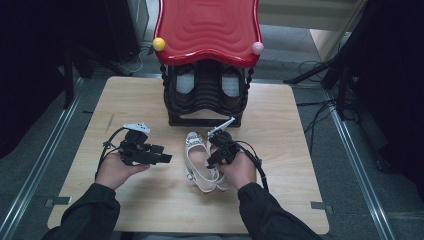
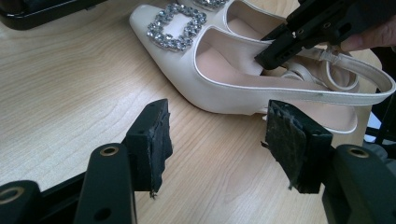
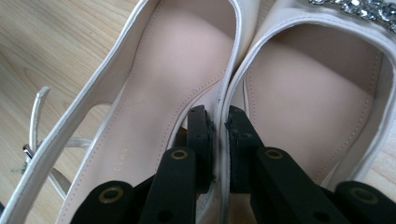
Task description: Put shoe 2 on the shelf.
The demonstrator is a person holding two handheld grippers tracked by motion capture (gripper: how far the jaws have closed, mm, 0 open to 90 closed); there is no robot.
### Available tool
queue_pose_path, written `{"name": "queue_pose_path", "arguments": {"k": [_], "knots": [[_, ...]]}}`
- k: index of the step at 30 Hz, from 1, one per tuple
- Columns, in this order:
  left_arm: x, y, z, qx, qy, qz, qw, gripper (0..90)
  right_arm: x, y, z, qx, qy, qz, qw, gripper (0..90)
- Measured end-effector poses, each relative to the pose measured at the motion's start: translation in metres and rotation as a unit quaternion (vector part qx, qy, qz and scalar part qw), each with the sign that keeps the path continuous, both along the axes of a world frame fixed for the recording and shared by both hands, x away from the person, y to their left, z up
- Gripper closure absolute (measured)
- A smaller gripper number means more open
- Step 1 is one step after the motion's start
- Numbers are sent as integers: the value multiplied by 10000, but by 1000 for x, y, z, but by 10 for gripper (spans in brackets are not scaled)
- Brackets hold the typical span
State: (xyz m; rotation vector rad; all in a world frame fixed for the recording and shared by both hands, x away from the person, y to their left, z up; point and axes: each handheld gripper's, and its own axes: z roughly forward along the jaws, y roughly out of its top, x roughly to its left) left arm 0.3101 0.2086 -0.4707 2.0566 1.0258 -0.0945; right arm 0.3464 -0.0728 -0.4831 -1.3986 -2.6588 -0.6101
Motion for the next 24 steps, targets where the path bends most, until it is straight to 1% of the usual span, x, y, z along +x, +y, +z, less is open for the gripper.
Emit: {"name": "queue_pose_path", "arguments": {"k": [4,7,8,9,10,11,12,13,14,15,16,17,18,19,21,22,23,24], "knots": [[0,2,0,14,-7,38,10000,404,2,0,2,24,117,-86,9999,853],[1,4,1,13,-17,38,10000,403,4,-2,7,93,108,-74,9999,860],[1,5,1,19,-43,91,9999,403,4,-3,9,87,103,-31,9999,861],[1,6,1,-14,-21,94,10000,403,5,-3,13,72,50,8,10000,862],[1,8,1,-12,-33,103,9999,403,6,-3,15,39,79,50,9999,862],[1,9,1,-27,-23,124,9999,402,6,-3,16,-15,89,141,9999,863],[1,11,2,-25,-29,148,9999,402,6,-2,18,-28,52,226,9997,863],[0,13,2,-26,-39,188,9998,402,6,-2,19,-45,78,337,9994,863],[0,15,3,-38,-45,207,9998,402,6,-1,21,-51,30,479,9988,863],[0,16,3,-30,-57,249,9997,401,6,-1,22,-31,60,607,9981,863],[0,19,3,-51,-58,281,9996,402,6,-2,23,4,49,653,9979,862],[-1,21,3,-60,-55,313,9995,401,6,-1,26,-9,56,824,9966,862],[-1,24,3,-64,-63,348,9994,401,6,-1,26,28,23,937,9956,862],[-2,26,3,-75,-56,378,9992,401,7,-1,29,29,-12,1104,9939,862],[-3,31,3,-88,-86,455,9989,401,8,0,33,35,-64,1327,9911,862],[-4,33,4,-89,-70,474,9988,401,8,1,35,47,-106,1521,9883,862],[-5,35,4,-100,-69,499,9987,401,9,1,37,82,-120,1617,9867,862],[-6,37,4,-97,-71,528,9985,401,9,1,39,80,-146,1779,9839,862]]}}
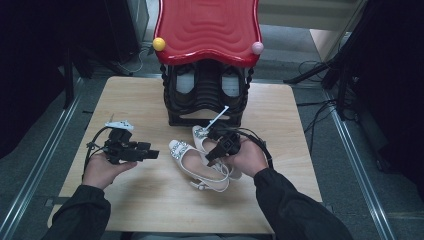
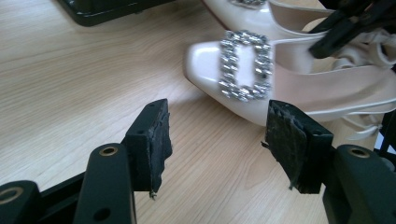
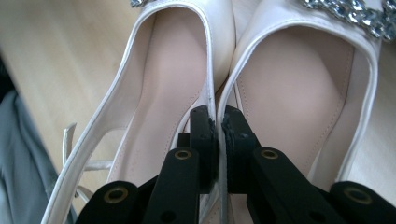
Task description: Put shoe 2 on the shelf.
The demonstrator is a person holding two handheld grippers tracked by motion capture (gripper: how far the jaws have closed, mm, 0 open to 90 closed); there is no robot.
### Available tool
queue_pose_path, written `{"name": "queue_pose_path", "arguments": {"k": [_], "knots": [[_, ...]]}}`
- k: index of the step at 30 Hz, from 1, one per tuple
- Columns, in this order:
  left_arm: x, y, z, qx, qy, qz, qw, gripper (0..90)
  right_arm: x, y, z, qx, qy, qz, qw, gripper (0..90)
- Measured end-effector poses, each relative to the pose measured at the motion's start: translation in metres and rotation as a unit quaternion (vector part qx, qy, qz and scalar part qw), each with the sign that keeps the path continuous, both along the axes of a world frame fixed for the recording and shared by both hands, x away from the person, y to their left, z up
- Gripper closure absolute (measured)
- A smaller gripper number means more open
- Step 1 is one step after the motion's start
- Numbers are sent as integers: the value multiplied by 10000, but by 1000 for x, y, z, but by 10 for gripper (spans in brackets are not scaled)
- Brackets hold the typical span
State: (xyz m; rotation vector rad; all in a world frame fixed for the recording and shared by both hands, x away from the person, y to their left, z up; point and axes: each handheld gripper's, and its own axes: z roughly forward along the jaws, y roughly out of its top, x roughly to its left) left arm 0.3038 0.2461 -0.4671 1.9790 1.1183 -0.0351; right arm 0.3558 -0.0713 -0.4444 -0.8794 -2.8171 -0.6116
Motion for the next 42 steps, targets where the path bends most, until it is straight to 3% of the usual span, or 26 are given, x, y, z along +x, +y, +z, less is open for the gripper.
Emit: {"name": "queue_pose_path", "arguments": {"k": [4,9,13,16,20,23,29,33,37,38,39,42], "knots": [[-4,9,0,-8,-2,120,9999,401,1,4,11,-45,-109,618,9980,862],[-12,19,-1,-12,-11,280,9996,401,0,11,26,65,-100,1066,9942,862],[-17,26,-1,-14,6,371,9993,401,1,16,43,168,-113,1254,9919,862],[-21,30,-1,-1,14,440,9990,400,2,20,57,164,-135,1523,9881,862],[-25,34,-1,-28,9,506,9987,400,2,22,75,170,-105,1538,9879,862],[-27,36,-2,-20,12,538,9985,400,3,21,91,378,-126,1601,9863,862],[-27,35,-2,-9,18,510,9987,400,1,19,124,557,-208,1610,9852,862],[-26,33,-2,-27,40,522,9986,400,2,15,148,849,-222,1458,9854,862],[-26,33,-2,-15,44,484,9988,400,4,8,170,1243,-449,1306,9826,863],[-26,33,-2,-15,44,484,9988,400,4,8,170,1243,-449,1306,9826,863],[-25,32,-3,-16,17,509,9987,400,5,3,180,1515,-504,1150,9805,863],[-25,32,-3,-13,17,490,9988,400,6,-3,191,1766,-599,997,9774,864]]}}
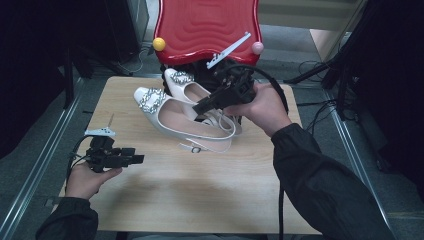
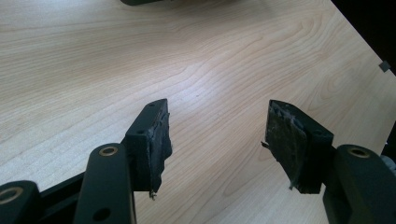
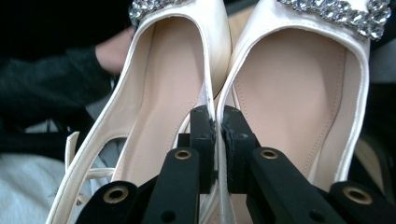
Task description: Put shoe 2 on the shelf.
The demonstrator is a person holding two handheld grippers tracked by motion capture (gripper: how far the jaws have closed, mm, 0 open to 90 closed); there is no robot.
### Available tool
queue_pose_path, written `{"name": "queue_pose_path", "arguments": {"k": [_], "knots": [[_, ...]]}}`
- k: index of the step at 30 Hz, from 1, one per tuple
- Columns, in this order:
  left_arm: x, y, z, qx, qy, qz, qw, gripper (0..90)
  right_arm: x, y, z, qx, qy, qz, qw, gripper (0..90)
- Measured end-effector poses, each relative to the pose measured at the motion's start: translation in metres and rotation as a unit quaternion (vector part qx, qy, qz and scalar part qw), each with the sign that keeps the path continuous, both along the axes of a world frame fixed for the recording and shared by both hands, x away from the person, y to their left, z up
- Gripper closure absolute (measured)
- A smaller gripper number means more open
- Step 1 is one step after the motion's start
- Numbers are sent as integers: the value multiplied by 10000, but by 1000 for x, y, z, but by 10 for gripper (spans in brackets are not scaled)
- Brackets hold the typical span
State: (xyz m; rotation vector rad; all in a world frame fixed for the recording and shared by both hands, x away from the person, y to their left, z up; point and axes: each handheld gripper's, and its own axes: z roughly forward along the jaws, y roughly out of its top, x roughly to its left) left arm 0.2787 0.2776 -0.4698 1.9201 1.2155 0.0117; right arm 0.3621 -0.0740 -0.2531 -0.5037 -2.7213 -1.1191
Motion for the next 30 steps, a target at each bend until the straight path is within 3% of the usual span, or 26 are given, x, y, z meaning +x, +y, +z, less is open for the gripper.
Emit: {"name": "queue_pose_path", "arguments": {"k": [6,9,14,20,21,27,30], "knots": [[1,-1,-1,-17,14,7,10000,400,-2,-8,21,481,-262,-254,9982,865],[1,-2,-1,-21,18,-8,10000,400,-1,-12,34,793,-309,-467,9953,865],[2,-3,-1,-16,14,-44,10000,400,4,-15,50,1067,-412,-818,9901,866],[4,-6,0,-4,-2,-113,9999,400,21,-20,60,1587,-325,-1408,9767,866],[5,-6,-1,-4,-11,-120,9999,400,24,-20,63,1663,-318,-1555,9732,865],[8,-10,-1,-10,-1,-231,9997,401,43,-22,72,1840,-294,-1980,9623,865],[11,-11,-1,9,-20,-247,9997,400,52,-22,76,1964,-301,-2215,9547,865]]}}
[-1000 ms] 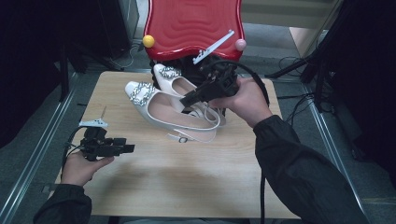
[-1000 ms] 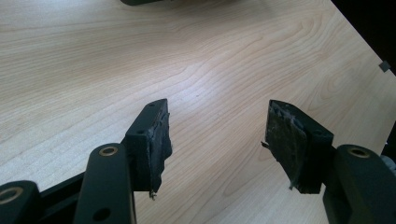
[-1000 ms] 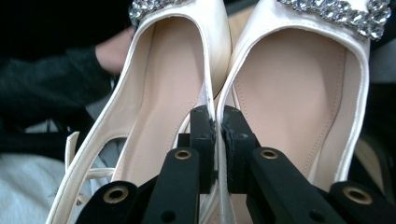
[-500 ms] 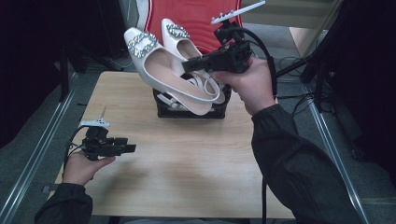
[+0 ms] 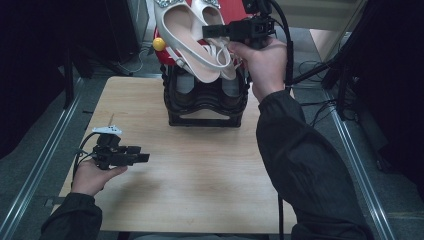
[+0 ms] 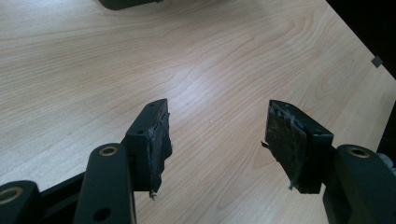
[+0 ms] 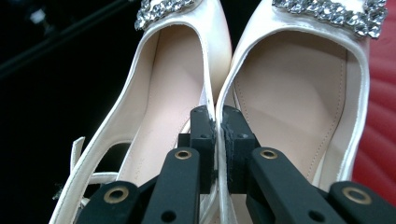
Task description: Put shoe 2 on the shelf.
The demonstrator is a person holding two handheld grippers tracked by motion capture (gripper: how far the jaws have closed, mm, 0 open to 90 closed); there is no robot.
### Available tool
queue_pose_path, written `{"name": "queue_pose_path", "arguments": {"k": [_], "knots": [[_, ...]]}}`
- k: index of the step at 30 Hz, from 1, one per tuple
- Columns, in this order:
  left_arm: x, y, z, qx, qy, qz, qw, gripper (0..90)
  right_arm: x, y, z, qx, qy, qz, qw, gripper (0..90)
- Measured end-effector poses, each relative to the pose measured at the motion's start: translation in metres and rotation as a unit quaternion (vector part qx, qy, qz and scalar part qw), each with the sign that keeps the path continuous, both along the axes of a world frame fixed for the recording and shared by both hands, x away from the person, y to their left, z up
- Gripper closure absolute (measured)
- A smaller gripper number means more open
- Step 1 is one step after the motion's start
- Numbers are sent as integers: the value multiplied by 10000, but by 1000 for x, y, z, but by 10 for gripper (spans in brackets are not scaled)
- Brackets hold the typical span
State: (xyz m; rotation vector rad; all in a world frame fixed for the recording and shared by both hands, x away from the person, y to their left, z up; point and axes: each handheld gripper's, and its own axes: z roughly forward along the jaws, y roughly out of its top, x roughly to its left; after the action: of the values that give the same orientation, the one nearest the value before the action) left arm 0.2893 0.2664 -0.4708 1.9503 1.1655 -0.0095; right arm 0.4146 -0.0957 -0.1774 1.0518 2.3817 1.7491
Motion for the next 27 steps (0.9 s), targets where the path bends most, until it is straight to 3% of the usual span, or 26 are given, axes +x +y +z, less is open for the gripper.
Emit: {"name": "queue_pose_path", "arguments": {"k": [6,14,20,24,25,27], "knots": [[3,-5,0,-20,24,-88,10000,400,19,0,6,162,49,-445,9989,865],[7,-10,0,-79,9,-220,9997,400,39,-4,12,529,130,-953,9940,865],[10,-12,0,-127,7,-263,9996,400,54,-6,14,498,86,-1395,9889,864],[12,-12,1,-148,4,-316,9994,400,61,-6,10,584,95,-1711,9835,864],[12,-13,1,-172,-3,-288,9994,400,62,-5,9,534,7,-1879,9807,864],[13,-12,0,-184,12,-295,9994,400,67,-2,7,443,-66,-2004,9787,864]]}}
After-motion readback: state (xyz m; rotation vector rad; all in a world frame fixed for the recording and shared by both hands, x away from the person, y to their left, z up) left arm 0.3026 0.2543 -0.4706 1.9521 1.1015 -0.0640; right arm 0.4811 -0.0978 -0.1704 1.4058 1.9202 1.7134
